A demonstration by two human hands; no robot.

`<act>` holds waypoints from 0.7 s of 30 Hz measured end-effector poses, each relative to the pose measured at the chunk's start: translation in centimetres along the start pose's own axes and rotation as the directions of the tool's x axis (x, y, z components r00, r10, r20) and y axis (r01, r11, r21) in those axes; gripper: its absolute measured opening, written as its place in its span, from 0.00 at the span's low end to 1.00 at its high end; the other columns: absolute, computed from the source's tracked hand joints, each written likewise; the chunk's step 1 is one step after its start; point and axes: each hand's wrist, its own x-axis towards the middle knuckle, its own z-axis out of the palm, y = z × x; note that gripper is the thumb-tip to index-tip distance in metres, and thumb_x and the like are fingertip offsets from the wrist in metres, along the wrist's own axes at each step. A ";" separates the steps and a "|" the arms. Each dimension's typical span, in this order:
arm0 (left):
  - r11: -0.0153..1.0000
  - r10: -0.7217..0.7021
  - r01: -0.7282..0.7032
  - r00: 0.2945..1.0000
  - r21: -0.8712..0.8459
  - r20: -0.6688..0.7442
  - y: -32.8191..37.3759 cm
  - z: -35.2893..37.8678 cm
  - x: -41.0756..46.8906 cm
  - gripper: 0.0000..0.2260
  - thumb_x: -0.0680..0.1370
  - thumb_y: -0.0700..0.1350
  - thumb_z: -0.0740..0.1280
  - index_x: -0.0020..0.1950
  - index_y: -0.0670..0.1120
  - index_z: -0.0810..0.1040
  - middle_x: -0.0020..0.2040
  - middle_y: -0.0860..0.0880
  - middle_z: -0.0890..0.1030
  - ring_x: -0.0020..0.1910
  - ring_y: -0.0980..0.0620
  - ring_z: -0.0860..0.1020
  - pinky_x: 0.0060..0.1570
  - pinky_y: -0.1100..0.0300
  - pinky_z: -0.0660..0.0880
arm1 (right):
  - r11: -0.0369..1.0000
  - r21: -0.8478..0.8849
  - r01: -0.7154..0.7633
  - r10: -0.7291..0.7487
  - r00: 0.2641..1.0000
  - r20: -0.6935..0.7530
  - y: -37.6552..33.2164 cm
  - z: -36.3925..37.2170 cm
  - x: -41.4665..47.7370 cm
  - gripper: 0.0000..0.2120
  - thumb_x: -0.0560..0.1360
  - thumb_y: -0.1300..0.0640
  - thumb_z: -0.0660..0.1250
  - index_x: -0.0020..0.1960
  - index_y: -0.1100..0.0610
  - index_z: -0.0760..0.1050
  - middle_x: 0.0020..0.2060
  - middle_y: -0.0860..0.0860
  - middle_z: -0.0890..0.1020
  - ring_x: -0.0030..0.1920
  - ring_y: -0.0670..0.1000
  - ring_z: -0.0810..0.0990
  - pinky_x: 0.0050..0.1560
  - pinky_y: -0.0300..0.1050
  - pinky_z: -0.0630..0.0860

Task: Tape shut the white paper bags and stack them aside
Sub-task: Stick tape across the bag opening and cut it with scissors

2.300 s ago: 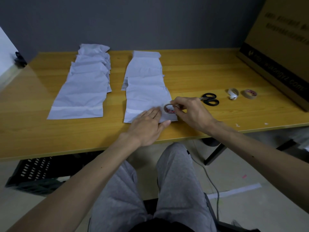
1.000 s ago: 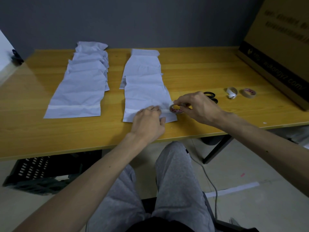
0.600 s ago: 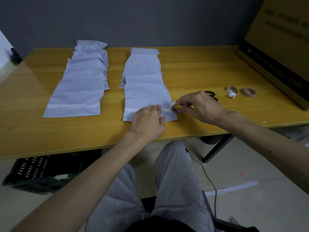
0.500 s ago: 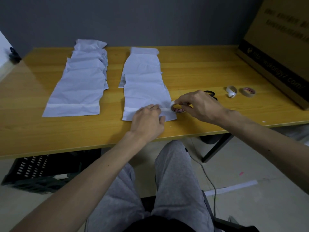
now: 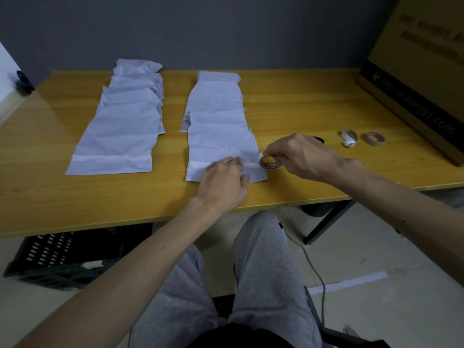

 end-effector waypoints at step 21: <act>0.999 0.038 -0.038 0.999 0.018 -0.005 -0.7 -0.3 -0.6 0.19 0.81 0.52 0.59 0.68 0.44 0.75 0.70 0.48 0.72 0.69 0.51 0.69 0.67 0.56 0.66 | 0.992 0.122 0.007 -0.003 1.000 -0.029 -1.4 2.3 0.8 0.21 0.75 0.70 0.62 0.66 0.56 0.74 0.59 0.55 0.80 0.56 0.57 0.79 0.51 0.49 0.76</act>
